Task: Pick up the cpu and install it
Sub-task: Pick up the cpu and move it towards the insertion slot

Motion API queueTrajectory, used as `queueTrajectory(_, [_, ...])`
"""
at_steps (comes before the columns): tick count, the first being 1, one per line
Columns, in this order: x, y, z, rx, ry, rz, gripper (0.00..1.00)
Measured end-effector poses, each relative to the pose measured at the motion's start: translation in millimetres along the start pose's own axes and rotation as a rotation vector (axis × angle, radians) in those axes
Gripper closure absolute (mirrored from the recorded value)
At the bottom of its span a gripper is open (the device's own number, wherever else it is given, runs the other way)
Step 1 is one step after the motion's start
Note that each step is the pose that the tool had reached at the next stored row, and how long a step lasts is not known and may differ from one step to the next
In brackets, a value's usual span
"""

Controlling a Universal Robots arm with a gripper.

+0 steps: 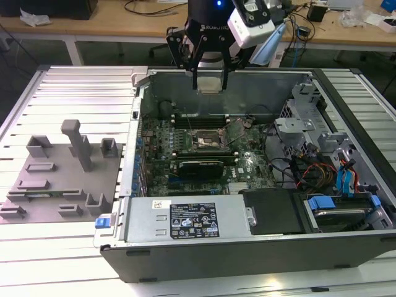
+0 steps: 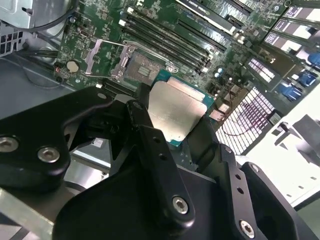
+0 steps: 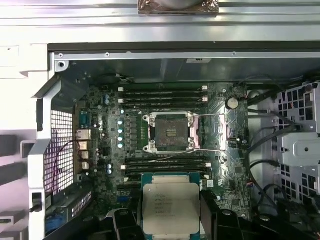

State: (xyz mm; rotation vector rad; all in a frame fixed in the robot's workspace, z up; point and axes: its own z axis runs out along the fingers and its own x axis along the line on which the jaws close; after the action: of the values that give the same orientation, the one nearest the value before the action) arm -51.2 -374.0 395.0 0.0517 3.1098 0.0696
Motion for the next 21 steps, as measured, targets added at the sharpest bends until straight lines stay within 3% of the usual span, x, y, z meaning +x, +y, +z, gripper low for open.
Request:
queueTrajectory(4, [-0.2,-0.4,9.8,-0.0001,-0.0001,0.000,0.45])
queueTrajectory(8, [-1.8,-1.0,24.0,0.0000,0.0000,0.000,0.45])
queueTrajectory(16, [-3.9,-1.3,42.2,0.0000,0.0000,0.000,0.45])
queueTrajectory(21, [-6.0,2.9,53.4,0.0000,0.0000,0.000,0.45])
